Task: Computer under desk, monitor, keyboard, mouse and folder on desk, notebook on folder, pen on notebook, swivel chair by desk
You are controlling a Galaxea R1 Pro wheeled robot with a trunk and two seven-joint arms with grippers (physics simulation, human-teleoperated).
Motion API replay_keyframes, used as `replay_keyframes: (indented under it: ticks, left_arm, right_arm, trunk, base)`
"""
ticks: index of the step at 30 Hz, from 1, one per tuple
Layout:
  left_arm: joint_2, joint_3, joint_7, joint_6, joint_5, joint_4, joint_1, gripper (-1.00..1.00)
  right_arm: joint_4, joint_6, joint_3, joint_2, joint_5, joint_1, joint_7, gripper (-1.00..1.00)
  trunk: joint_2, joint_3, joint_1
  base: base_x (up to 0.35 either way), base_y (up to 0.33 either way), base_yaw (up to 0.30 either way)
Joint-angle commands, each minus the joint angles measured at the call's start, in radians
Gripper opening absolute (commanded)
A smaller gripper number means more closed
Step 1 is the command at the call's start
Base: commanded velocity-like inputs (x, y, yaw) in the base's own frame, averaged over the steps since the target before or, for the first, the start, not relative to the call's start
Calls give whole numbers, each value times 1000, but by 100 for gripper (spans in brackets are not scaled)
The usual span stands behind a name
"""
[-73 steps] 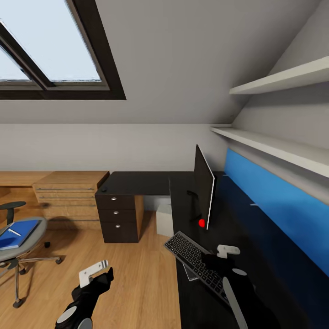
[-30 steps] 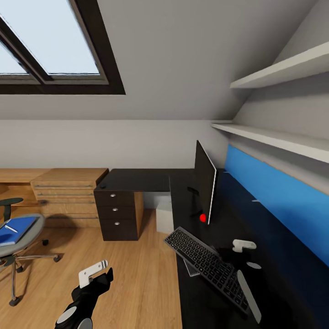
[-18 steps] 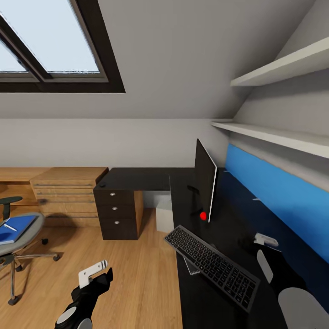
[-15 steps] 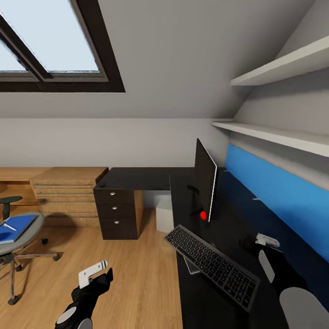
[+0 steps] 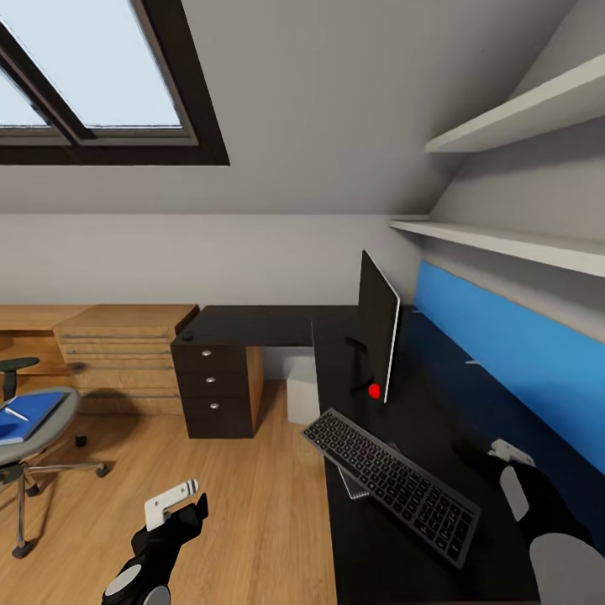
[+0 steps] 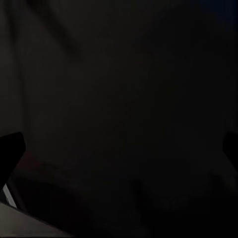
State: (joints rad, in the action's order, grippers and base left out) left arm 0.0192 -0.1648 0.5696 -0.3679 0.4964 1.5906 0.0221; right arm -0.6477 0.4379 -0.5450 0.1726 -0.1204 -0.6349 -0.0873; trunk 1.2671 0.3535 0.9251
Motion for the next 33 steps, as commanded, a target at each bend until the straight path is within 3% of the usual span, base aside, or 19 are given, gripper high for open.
replay_keyframes:
  ticks: [1, 10, 26, 33]
  left_arm:
    - [1, -2, 8, -2, 7, 2, 0, 100]
    - [1, -2, 9, -2, 8, 2, -1, 100]
    - [0, -4, 9, -2, 9, 1, 0, 100]
    - [1, -4, 8, -2, 9, -5, -1, 100]
  right_arm:
    - [-1, 14, -10, 0, -6, -1, -3, 100]
    - [-1, 54, -36, -2, -6, -1, -6, 100]
    - [4, 73, -39, -6, -7, 0, -8, 100]
    - [51, 106, -39, -6, -7, -1, -16, 100]
  trunk:
    - [8, 4, 4]
    - [15, 7, 8]
    - [15, 7, 8]
    - [15, 7, 8]
  base:
    - [0, 0, 0]
    - [0, 0, 0]
    - [0, 0, 0]
    - [0, 0, 0]
